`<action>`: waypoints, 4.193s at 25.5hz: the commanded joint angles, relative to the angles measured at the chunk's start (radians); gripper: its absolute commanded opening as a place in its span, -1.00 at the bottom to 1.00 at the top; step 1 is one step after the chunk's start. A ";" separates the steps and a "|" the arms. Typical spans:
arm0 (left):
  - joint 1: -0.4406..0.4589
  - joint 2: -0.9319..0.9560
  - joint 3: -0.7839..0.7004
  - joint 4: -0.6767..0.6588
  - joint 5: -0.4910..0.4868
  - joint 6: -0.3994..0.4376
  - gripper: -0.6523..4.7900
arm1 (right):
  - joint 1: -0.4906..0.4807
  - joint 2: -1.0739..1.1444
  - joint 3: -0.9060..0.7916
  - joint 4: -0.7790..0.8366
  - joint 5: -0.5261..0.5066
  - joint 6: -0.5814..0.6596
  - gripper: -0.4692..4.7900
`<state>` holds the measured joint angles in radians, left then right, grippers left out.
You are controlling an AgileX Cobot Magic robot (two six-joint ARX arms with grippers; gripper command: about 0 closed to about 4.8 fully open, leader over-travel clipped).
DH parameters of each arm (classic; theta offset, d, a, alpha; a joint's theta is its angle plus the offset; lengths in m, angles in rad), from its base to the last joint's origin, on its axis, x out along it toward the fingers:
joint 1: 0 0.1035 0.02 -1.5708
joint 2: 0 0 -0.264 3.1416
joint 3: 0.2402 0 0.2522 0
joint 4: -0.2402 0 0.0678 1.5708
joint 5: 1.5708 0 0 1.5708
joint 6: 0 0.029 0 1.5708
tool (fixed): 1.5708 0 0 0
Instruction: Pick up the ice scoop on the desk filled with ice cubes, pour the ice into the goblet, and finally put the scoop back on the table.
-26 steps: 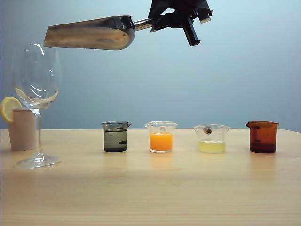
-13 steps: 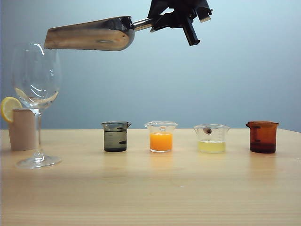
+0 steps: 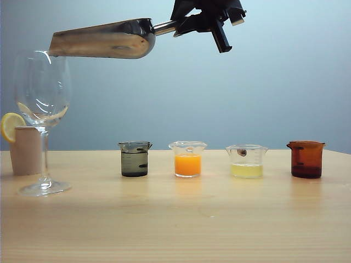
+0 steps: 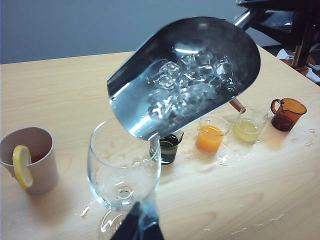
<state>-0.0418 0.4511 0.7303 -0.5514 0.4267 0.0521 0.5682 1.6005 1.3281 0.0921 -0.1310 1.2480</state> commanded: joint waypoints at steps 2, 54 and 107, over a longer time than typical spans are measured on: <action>0.001 0.000 0.004 0.005 0.003 0.000 -0.78 | 0.001 -0.010 0.011 0.047 -0.002 0.007 -0.84; 0.001 0.000 0.003 0.005 0.000 0.000 -0.78 | 0.001 -0.010 0.058 0.017 0.023 -0.078 -0.84; 0.001 0.000 0.003 0.005 0.000 0.000 -0.78 | -0.005 -0.018 0.059 0.018 -0.005 -0.074 -0.84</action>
<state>-0.0418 0.4507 0.7303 -0.5514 0.4263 0.0521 0.5674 1.5982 1.3777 0.0780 -0.1143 1.1503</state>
